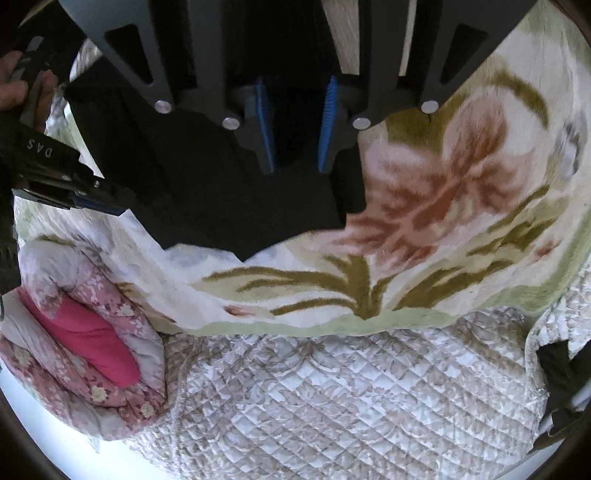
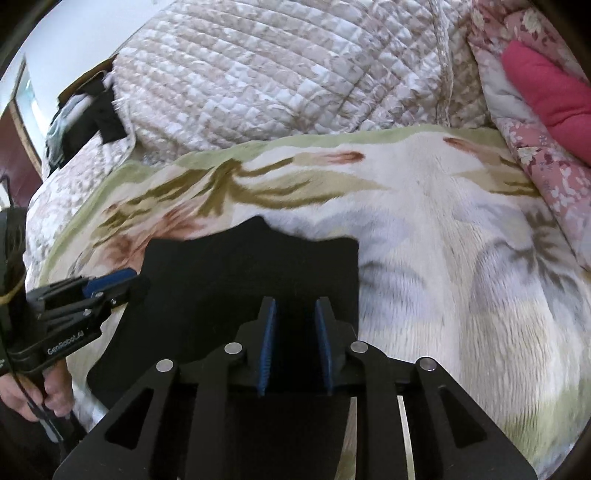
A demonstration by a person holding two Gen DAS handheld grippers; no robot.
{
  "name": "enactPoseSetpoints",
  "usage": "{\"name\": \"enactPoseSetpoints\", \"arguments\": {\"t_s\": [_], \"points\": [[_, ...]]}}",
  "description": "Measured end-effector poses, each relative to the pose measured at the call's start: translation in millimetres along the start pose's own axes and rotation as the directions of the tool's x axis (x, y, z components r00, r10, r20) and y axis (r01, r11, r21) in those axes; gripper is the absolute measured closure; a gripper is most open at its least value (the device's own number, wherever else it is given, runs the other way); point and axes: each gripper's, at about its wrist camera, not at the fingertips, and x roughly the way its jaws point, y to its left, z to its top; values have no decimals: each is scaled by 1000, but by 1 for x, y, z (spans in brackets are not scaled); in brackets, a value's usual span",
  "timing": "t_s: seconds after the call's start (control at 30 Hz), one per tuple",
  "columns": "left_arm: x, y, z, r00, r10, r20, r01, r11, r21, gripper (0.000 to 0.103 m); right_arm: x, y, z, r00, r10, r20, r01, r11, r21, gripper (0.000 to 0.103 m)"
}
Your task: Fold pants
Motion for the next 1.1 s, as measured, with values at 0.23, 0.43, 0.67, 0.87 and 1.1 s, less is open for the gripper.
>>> {"name": "enactPoseSetpoints", "arguments": {"t_s": [0.23,0.43,0.67,0.87,1.1], "points": [[-26,-5,-36,1000,-2,-5,2,1000,-18,74,-30,26,-35,1000,6,15,-6,1000,-22,68],[-29,-5,-47,1000,9,-9,-9,1000,-23,67,-22,38,-52,999,-22,-28,20,996,-88,68],[-30,-5,-49,1000,14,-7,-15,999,-31,65,-23,36,-52,999,-30,-26,28,995,-94,68],[-42,-8,-57,1000,13,17,-13,1000,-18,65,-36,42,-62,1000,-6,-4,6,996,-92,68],[-40,-6,-63,999,28,21,-28,1000,-12,57,-26,48,-68,999,-18,-26,14,990,-142,56]]}}
